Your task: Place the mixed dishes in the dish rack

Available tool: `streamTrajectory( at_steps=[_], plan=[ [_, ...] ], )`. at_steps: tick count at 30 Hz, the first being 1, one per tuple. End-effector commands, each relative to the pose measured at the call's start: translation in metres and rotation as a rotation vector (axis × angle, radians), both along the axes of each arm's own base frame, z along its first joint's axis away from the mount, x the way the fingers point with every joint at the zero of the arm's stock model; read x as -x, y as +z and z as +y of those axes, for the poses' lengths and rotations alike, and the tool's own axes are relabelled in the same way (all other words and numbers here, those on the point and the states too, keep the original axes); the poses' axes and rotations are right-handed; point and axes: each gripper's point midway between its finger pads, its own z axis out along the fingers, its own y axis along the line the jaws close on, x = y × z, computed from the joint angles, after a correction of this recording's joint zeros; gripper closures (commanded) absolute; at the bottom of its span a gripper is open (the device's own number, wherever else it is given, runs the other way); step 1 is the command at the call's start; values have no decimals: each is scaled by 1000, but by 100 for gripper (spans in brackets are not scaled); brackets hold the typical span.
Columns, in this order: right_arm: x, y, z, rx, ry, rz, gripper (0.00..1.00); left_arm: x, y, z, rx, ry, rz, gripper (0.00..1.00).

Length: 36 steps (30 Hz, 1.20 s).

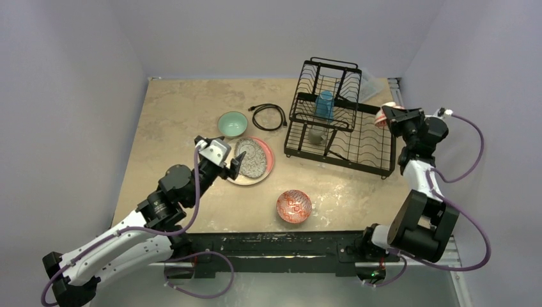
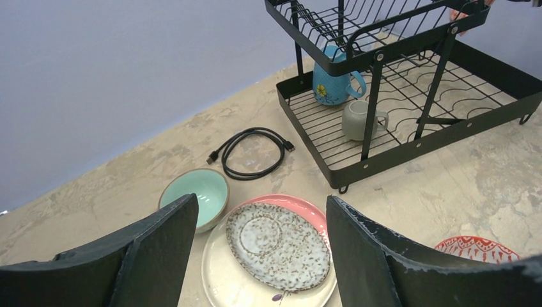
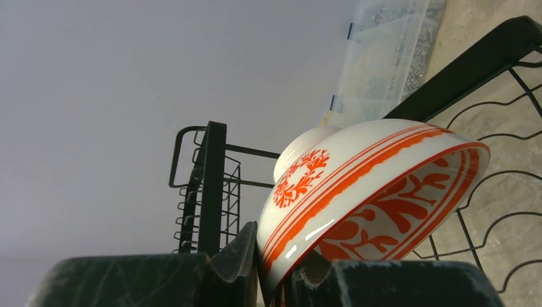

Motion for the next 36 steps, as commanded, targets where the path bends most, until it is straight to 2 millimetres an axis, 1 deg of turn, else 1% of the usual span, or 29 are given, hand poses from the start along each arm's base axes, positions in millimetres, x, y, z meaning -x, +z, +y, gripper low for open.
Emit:
streamTrajectory(
  at_steps=[1, 4, 6, 8, 12, 16, 19, 21, 25, 28, 32, 36],
  plan=[
    [-22, 53, 7, 65, -27, -214, 100, 5, 30, -4, 85, -30, -31, 28],
    [-32, 40, 7, 54, -113, -181, 100, 4, 28, -5, 79, -33, -27, 28],
    [-39, 27, 5, 29, -178, -140, 100, 3, 28, -5, 76, -27, -20, 28],
    [-44, 14, 0, 6, -250, -100, 100, 3, 27, -4, 74, -22, -17, 28],
    [-50, -1, -15, -7, -360, -80, 100, 1, 24, -5, 63, -17, -13, 28],
    [-60, -19, -23, -32, -398, -54, 100, 0, 24, -5, 57, -15, -10, 28],
    [-71, -23, -23, -27, -386, -65, 100, 0, 22, -6, 52, -15, -7, 28],
    [-77, -29, -24, -41, -386, -59, 100, -1, 21, -7, 48, -15, -4, 28],
    [-86, -33, -21, -54, -373, -73, 100, -2, 19, -9, 40, -19, 2, 28],
    [-88, -32, -19, -47, -379, -80, 100, -3, 18, -10, 34, -15, 6, 28],
    [-89, -27, -17, -49, -371, -99, 100, -3, 17, -10, 30, -15, 9, 28],
    [-93, -17, -13, -39, -370, -114, 100, -3, 17, -10, 34, -14, 10, 28]
  ],
)
